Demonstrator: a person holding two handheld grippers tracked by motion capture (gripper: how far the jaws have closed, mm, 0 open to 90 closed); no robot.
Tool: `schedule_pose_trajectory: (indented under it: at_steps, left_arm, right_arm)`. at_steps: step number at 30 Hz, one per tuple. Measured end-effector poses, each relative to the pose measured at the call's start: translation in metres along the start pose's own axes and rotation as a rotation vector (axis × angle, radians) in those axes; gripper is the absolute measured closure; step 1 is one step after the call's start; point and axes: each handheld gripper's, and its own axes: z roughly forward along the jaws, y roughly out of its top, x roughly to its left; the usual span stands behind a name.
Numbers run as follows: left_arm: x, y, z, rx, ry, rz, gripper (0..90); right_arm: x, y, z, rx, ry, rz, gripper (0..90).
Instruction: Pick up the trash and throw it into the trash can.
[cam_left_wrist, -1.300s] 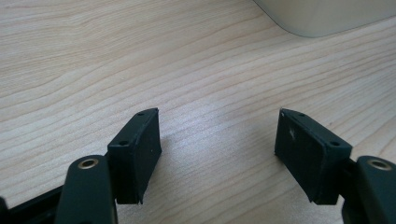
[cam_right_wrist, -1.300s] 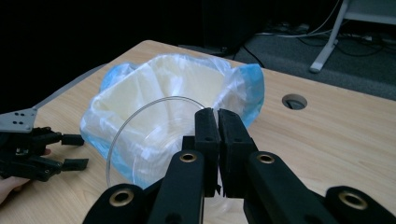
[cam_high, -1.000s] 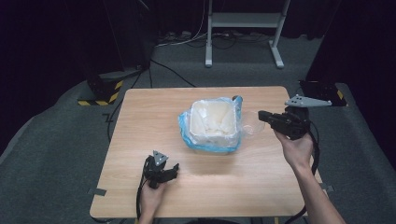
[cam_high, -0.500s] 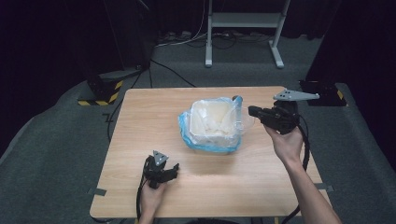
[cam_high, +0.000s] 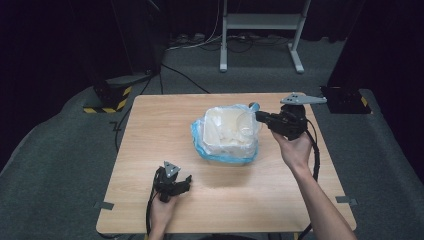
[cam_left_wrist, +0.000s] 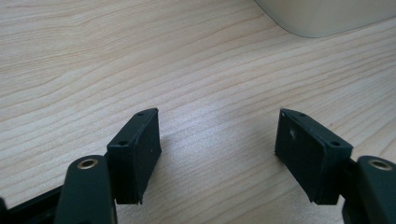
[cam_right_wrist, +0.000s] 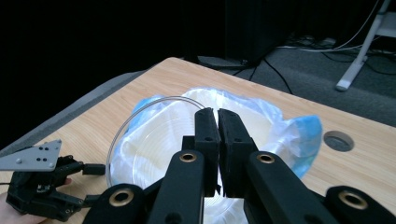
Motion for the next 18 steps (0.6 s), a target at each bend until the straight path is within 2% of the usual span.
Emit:
schedule_pose_trajectory:
  at_steps: [8,18]
  left_arm:
    - [0.0,0.0,0.0,-0.004,0.001,-0.004,30.4]
    - [0.0,0.0,0.0,0.001,-0.001,0.001,30.4]
  right_arm:
    - [0.002,-0.004,0.021,-0.006,0.012,0.018,87.0]
    - [0.004,-0.005,0.036,0.0,0.016,0.014,86.8]
